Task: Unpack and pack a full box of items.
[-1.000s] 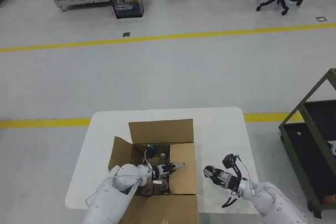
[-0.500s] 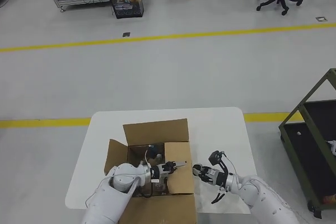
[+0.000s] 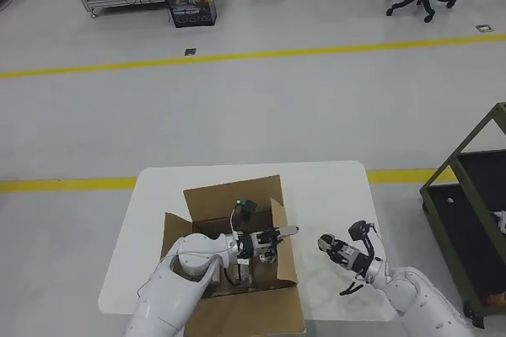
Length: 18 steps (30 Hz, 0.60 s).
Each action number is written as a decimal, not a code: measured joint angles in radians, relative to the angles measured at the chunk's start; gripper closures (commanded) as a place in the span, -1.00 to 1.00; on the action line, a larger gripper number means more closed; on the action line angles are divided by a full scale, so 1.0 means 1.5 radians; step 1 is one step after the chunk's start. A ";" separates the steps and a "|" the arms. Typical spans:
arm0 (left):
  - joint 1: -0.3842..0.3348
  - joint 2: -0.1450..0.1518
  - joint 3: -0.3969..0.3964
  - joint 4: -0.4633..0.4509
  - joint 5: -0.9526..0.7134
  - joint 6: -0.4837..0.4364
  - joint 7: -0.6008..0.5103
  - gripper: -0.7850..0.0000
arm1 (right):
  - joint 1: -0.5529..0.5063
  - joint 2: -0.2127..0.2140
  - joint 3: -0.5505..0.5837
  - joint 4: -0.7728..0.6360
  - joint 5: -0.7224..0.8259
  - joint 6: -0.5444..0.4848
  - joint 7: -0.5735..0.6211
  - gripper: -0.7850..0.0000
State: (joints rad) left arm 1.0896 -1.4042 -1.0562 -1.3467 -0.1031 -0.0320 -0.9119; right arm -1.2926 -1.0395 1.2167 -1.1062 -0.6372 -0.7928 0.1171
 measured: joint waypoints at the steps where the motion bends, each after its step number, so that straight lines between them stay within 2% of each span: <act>1: -0.005 -0.001 0.006 -0.002 0.000 0.002 -0.001 -1.00 | -0.010 0.004 0.014 -0.011 0.001 0.003 0.000 0.35; 4: -0.024 -0.006 0.030 -0.002 -0.002 0.005 -0.001 -1.00 | -0.044 0.015 0.059 -0.049 0.005 0.013 0.005 0.19; 9: -0.053 -0.016 0.083 0.016 0.037 0.001 0.020 -1.00 | -0.096 0.028 0.118 -0.104 0.033 0.013 0.020 0.07; 14: -0.068 -0.025 0.128 0.032 0.065 -0.003 0.039 -1.00 | -0.127 0.034 0.148 -0.129 0.093 -0.009 0.041 0.03; 16: -0.077 -0.029 0.144 0.041 0.072 -0.005 0.041 -1.00 | -0.133 0.035 0.153 -0.128 0.134 -0.024 0.058 -0.07; 18: -0.085 -0.033 0.156 0.052 0.073 -0.007 0.043 -1.00 | -0.134 0.036 0.154 -0.114 0.200 -0.040 0.084 0.03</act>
State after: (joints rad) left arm 0.9624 -1.4530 -0.8221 -1.2686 0.0070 -0.0420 -0.8466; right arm -1.4937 -0.9852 1.4474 -1.2777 -0.3374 -0.8526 0.2431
